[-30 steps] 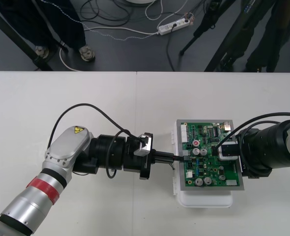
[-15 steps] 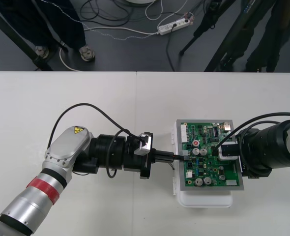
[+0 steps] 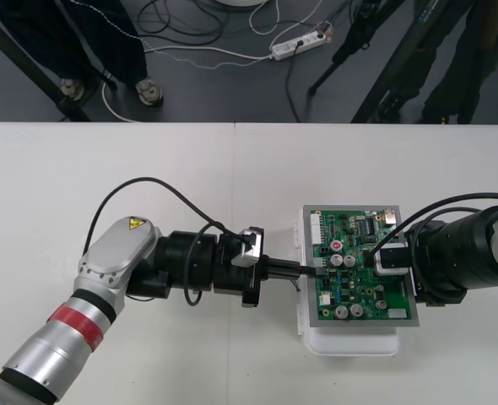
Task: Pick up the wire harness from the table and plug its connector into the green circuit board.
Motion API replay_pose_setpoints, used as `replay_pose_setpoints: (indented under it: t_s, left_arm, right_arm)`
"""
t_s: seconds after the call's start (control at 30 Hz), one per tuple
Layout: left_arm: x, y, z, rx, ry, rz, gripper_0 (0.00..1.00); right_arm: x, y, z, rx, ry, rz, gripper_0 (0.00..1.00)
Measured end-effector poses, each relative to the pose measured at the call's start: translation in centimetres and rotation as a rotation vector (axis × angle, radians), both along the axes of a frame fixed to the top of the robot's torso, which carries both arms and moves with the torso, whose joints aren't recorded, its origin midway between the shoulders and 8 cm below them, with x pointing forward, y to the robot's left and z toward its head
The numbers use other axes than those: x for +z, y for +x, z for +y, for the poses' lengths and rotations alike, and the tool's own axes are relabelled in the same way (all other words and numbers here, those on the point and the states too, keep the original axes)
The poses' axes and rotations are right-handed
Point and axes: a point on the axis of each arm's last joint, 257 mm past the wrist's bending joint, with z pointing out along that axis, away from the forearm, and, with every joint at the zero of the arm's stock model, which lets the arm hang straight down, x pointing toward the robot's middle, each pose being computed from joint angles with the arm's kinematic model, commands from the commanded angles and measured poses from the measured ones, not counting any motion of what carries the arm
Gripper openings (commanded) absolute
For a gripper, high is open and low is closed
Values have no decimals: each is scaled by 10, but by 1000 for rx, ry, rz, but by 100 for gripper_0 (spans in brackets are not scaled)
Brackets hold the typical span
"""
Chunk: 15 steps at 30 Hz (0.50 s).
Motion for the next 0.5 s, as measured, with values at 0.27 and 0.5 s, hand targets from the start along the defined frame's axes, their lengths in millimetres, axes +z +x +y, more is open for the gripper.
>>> replay_pose_setpoints:
  t_s: [0.27,0.5]
  left_arm:
    - [-1,0,-3,3,-1,3,0]
    - [-2,0,-4,4,2,1,0]
  right_arm:
    - [0,0,0,0,0,0,100]
    - [0,0,0,0,0,0,100]
